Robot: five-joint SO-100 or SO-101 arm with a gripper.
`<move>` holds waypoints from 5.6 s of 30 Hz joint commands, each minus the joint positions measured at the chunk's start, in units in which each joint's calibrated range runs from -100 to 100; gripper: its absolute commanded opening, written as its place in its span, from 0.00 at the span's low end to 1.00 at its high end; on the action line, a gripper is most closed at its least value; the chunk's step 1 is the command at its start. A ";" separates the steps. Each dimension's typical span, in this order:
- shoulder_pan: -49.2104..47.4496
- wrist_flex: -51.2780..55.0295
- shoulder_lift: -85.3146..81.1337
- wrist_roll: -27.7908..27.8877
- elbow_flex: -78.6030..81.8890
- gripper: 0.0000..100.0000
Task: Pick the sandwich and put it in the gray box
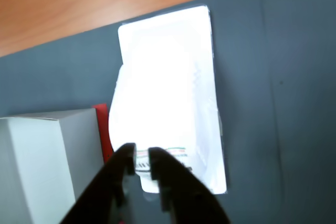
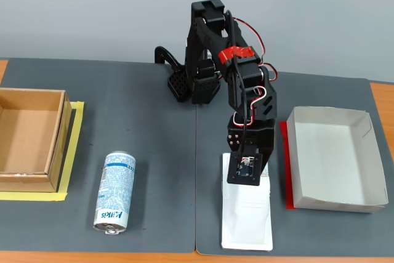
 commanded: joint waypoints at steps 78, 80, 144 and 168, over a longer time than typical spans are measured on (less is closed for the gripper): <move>-7.75 7.87 13.80 9.78 -15.95 0.30; -7.60 7.96 14.48 9.89 -15.77 0.29; -6.18 1.01 -0.95 10.30 -6.45 0.02; -18.19 0.23 -13.33 10.25 -12.60 0.02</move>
